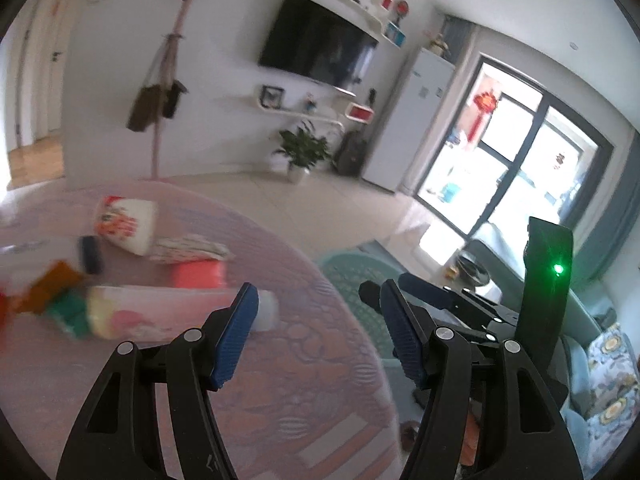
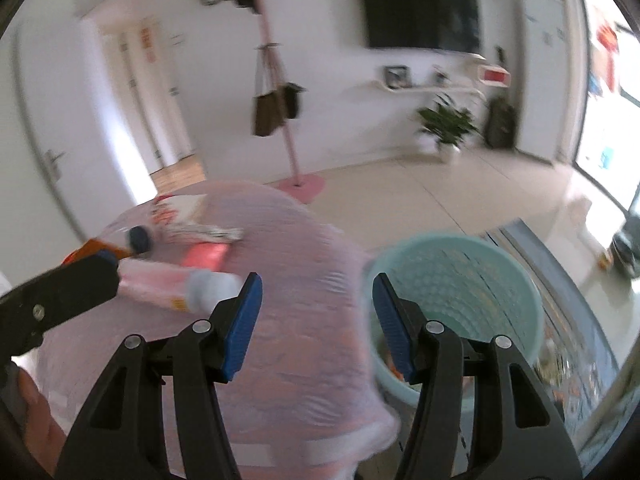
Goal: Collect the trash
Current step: 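Grasp the white spray can with the right gripper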
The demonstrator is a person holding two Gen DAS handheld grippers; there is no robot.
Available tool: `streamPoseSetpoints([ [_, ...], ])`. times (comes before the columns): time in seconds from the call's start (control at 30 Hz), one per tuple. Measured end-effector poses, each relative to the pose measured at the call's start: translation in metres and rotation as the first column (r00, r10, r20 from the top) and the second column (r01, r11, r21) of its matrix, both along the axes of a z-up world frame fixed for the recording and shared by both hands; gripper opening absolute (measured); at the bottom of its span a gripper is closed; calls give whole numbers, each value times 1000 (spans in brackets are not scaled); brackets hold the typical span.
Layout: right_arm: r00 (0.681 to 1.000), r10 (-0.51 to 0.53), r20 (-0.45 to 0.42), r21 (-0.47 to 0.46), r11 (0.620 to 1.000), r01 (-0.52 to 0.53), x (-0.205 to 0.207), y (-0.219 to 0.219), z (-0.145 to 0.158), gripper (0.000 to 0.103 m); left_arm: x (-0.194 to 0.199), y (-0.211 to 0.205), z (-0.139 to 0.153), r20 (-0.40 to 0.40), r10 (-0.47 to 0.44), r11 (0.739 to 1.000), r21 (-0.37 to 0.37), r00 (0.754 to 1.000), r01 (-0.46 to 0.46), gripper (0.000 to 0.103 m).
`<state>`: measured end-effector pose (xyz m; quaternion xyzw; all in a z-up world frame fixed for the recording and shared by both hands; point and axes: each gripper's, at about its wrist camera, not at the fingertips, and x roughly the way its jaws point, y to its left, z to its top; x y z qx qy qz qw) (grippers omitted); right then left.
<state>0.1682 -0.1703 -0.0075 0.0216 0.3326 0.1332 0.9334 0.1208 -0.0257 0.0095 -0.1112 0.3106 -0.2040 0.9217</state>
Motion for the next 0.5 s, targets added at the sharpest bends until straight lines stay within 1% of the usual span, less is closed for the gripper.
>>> streamPoseSetpoints([
  [0.07,999,51,4,4,999,-51,-1,16,2,54,-8,17,5,19,35,999,5,999,-35,62],
  [0.17,993,116,-13,13,993,-116,5,43,2,54,-18,44,10,40,96,995,21,995,-97,62],
  [0.27,982,186,-22,22,982,-186,12,67,1,53,-25,74,11,43,164,986,16,986,-165,62],
  [0.33,975,219,-32,15,976,-219,16,80,-2,44,-27,96,10,36,218,976,2,975,-218,62],
  [0.4,965,256,-48,-10,966,-257,23,98,-6,42,-31,116,10,35,263,965,0,964,-263,62],
  [0.5,961,264,-78,-21,964,-267,36,112,-12,41,-27,141,4,8,332,942,40,943,-332,63],
])
